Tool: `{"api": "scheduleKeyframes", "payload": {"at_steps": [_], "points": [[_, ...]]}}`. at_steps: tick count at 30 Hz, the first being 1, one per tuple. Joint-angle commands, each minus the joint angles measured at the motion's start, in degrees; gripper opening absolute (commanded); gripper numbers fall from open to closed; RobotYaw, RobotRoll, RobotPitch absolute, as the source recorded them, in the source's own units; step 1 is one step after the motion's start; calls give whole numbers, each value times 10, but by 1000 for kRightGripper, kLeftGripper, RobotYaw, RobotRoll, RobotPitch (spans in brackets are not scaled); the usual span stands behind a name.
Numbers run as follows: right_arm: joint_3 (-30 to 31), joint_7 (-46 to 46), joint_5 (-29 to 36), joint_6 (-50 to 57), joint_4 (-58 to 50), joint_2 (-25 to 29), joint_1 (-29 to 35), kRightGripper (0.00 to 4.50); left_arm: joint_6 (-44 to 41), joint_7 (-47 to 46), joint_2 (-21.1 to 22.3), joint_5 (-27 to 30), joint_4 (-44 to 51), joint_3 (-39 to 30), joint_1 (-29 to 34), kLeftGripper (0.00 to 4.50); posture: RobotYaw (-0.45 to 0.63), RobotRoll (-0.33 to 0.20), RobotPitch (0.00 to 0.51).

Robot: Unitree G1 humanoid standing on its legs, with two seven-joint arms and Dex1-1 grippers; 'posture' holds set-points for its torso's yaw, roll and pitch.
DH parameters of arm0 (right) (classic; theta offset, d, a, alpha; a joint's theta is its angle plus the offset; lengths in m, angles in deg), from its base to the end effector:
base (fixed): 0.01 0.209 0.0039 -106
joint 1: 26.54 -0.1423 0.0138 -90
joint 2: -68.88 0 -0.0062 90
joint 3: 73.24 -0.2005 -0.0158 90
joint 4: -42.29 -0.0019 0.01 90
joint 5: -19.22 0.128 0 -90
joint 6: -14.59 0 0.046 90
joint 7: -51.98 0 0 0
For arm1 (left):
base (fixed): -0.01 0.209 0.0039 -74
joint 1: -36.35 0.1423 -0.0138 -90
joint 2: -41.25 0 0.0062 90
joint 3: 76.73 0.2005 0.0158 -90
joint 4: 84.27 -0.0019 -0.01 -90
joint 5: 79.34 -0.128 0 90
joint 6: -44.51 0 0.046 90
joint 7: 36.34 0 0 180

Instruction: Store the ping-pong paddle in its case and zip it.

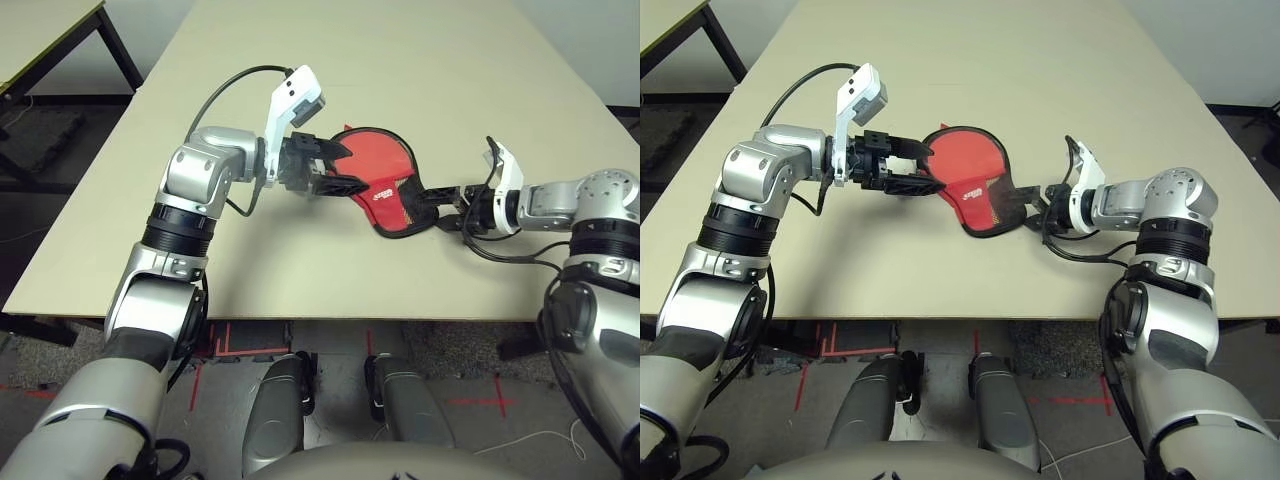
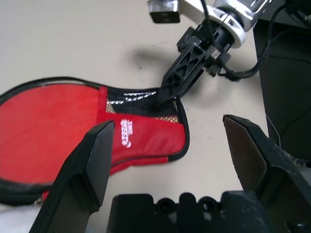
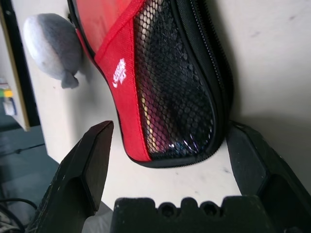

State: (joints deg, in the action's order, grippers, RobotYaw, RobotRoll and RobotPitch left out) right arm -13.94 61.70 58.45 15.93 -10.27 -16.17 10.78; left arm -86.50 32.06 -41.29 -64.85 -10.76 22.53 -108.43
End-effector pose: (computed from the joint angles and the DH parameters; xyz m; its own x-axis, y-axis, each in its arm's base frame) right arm 0.3164 -0.2241 0.1436 0.4767 0.6918 -0.5424 -0.0061 0.6196 0.7849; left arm 0.3391 0.1602 0.2096 0.2320 -0.9258 -0.2985 0.9701 0.2428 0.0010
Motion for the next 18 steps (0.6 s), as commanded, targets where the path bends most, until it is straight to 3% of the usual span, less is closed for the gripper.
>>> {"api": "scheduleKeyframes", "payload": {"at_steps": [1,6,8,10,18], "points": [[-8,-12,-8,12,29,-32,-4,4467,5,-4,0,5,-5,6,-4,4500,27,0,150],[-29,-16,-32,9,38,-49,-12,4467,3,-9,-1,7,-3,5,-3,4500,39,0,155],[-34,-18,-42,1,41,-53,-13,4096,2,-11,0,7,-2,5,-2,4500,44,0,156],[-37,-20,-51,-6,40,-54,-13,3640,1,-12,2,7,-2,4,-1,4500,44,0,156],[-57,-28,-72,-9,15,-63,-12,590,2,-14,5,6,-2,5,2,4500,47,0,158]]}}
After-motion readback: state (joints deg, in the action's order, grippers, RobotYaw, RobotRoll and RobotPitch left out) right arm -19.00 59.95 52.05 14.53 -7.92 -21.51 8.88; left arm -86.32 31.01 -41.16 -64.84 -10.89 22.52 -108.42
